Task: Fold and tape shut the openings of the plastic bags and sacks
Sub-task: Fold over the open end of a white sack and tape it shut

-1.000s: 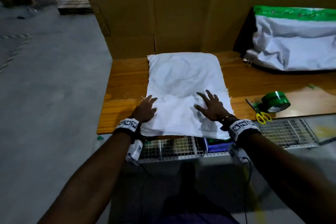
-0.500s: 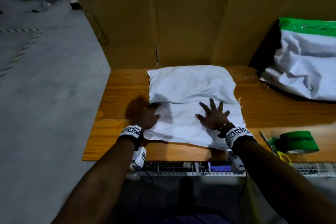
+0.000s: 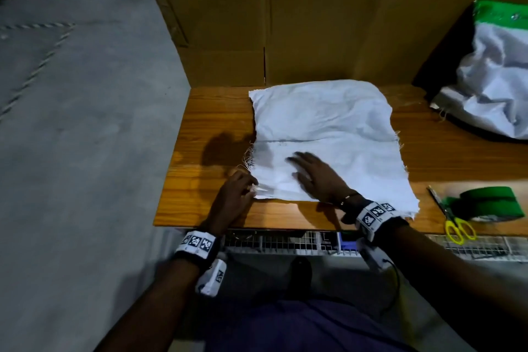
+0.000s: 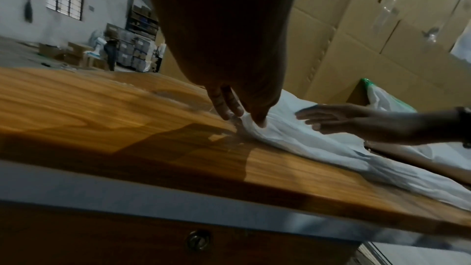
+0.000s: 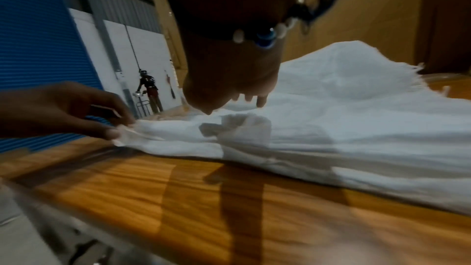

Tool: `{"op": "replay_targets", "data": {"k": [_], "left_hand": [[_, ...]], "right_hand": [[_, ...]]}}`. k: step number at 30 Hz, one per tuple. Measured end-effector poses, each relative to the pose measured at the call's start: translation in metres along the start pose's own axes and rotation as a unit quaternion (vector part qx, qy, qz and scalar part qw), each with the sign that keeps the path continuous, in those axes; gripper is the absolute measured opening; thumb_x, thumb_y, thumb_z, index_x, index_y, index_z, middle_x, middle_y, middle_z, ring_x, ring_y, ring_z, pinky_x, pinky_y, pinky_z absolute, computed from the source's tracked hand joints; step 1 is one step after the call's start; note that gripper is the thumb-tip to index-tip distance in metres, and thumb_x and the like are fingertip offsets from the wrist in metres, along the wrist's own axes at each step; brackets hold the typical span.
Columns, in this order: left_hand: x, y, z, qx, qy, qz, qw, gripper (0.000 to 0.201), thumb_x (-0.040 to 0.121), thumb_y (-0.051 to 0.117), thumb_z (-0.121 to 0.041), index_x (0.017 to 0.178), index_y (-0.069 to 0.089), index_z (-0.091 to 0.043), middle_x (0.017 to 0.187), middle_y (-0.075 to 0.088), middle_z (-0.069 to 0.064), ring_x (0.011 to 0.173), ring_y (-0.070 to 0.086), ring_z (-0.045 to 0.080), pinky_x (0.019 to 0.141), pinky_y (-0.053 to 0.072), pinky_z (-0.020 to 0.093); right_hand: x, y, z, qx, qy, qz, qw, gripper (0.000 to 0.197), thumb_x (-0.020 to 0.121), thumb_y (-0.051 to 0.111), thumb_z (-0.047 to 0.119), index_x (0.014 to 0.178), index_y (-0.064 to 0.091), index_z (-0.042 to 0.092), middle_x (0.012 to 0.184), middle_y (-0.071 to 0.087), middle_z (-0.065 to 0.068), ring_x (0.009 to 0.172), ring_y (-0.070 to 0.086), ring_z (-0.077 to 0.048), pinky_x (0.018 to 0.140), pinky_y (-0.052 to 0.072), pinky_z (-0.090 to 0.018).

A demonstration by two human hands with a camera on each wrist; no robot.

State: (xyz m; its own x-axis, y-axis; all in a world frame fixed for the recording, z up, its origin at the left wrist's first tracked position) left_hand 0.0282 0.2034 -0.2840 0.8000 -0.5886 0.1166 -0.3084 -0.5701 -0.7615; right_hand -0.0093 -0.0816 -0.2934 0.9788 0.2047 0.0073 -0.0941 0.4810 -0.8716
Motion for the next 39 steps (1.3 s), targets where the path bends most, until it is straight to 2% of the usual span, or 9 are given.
{"op": "replay_targets", "data": {"k": [4, 9, 13, 18, 21, 25, 29, 36, 39], "left_hand": [[0.006, 0.008, -0.001, 0.033, -0.006, -0.003, 0.999, 0.014, 0.091, 0.068, -0.001, 0.095, 0.067, -0.014, 0.102, 0.062, 0.003, 0.095, 0.06, 0.022, 0.076, 0.046, 0.033], [-0.018, 0.005, 0.013, -0.002, -0.01, -0.015, 1.0, 0.023, 0.086, 0.069, 0.008, 0.092, 0.068, -0.014, 0.1, 0.061, 0.003, 0.088, 0.059, 0.017, 0.073, 0.042, 0.024], [-0.037, -0.005, 0.03, -0.022, -0.005, -0.011, 1.0, 0.021, 0.083, 0.069, 0.008, 0.087, 0.07, -0.012, 0.099, 0.06, 0.002, 0.087, 0.062, 0.019, 0.074, 0.053, 0.038], [-0.028, -0.009, 0.007, 0.051, 0.042, -0.04, 0.997, 0.022, 0.079, 0.064, 0.004, 0.094, 0.069, -0.011, 0.11, 0.061, 0.006, 0.104, 0.059, 0.024, 0.085, 0.048, 0.03], [-0.004, 0.01, -0.017, 0.07, 0.109, -0.052, 0.99, 0.03, 0.087, 0.06, 0.008, 0.111, 0.07, -0.006, 0.124, 0.067, 0.016, 0.116, 0.063, 0.033, 0.096, 0.053, 0.042], [0.01, 0.053, -0.005, 0.116, 0.089, 0.048, 0.988, 0.053, 0.105, 0.049, -0.032, 0.155, 0.047, -0.015, 0.169, 0.029, 0.013, 0.155, 0.03, 0.035, 0.121, 0.032, 0.054], [0.0, 0.075, 0.016, 0.164, 0.033, 0.085, 0.982, 0.069, 0.104, 0.032, -0.063, 0.166, 0.021, -0.035, 0.175, -0.003, -0.003, 0.162, 0.0, 0.027, 0.127, 0.008, 0.055], [-0.015, 0.059, 0.013, 0.13, 0.031, 0.067, 0.989, 0.067, 0.106, 0.045, -0.057, 0.163, 0.024, -0.03, 0.176, 0.001, -0.001, 0.162, -0.001, 0.027, 0.127, 0.004, 0.051], [-0.022, 0.045, -0.006, 0.122, 0.111, 0.018, 0.986, 0.046, 0.103, 0.059, -0.044, 0.14, 0.052, -0.018, 0.16, 0.04, 0.008, 0.15, 0.035, 0.031, 0.124, 0.027, 0.052]], "right_hand": [[0.005, 0.019, 0.03, -0.087, 0.067, 0.128, 0.986, 0.068, 0.098, 0.019, 0.056, 0.163, 0.032, 0.038, 0.175, 0.014, -0.006, 0.16, 0.009, -0.037, 0.116, 0.032, -0.062], [0.003, 0.024, 0.031, -0.089, 0.101, 0.164, 0.977, 0.073, 0.094, 0.019, 0.059, 0.165, 0.018, 0.043, 0.176, -0.004, -0.001, 0.161, -0.008, -0.036, 0.122, 0.013, -0.065], [0.001, 0.029, 0.031, -0.096, 0.099, 0.179, 0.974, 0.074, 0.095, 0.019, 0.06, 0.166, 0.012, 0.043, 0.176, -0.009, -0.001, 0.16, -0.012, -0.038, 0.123, 0.01, -0.068], [-0.011, 0.02, 0.038, -0.023, 0.045, 0.023, 0.998, 0.063, 0.104, 0.032, 0.049, 0.162, 0.038, 0.023, 0.172, 0.024, -0.013, 0.158, 0.022, -0.04, 0.116, 0.035, -0.063], [-0.031, 0.02, 0.035, -0.036, 0.062, -0.031, 0.997, 0.059, 0.104, 0.04, 0.045, 0.158, 0.045, 0.021, 0.169, 0.03, -0.014, 0.155, 0.028, -0.04, 0.113, 0.039, -0.06], [-0.083, 0.034, 0.013, -0.064, 0.227, 0.018, 0.972, 0.066, 0.107, 0.026, 0.062, 0.167, 0.015, 0.038, 0.176, -0.006, 0.002, 0.162, -0.007, -0.028, 0.123, 0.009, -0.066], [-0.128, 0.03, -0.005, -0.087, 0.242, 0.039, 0.966, 0.088, 0.088, 0.001, 0.085, 0.166, 0.001, 0.044, 0.172, -0.018, 0.015, 0.16, -0.018, -0.022, 0.124, -0.001, -0.064], [-0.168, -0.01, -0.022, 0.017, 0.11, -0.129, 0.985, 0.054, 0.105, 0.054, 0.052, 0.151, 0.052, 0.023, 0.162, 0.04, -0.001, 0.148, 0.04, -0.022, 0.113, 0.045, -0.043], [-0.183, -0.026, -0.032, -0.034, 0.061, -0.118, 0.991, 0.044, 0.102, 0.064, 0.046, 0.136, 0.061, 0.017, 0.138, 0.052, -0.006, 0.125, 0.054, -0.027, 0.093, 0.053, -0.042]]}}
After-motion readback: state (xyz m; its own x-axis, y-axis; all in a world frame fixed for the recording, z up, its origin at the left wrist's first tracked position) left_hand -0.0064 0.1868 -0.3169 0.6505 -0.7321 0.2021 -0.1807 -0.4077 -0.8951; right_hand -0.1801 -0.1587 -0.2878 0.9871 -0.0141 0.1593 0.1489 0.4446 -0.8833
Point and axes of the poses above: each hand's wrist, its own x-axis towards the middle knuckle, its own y-axis out of the palm, z = x × y, the point moved 2 cm from there along x, towards the middle knuckle
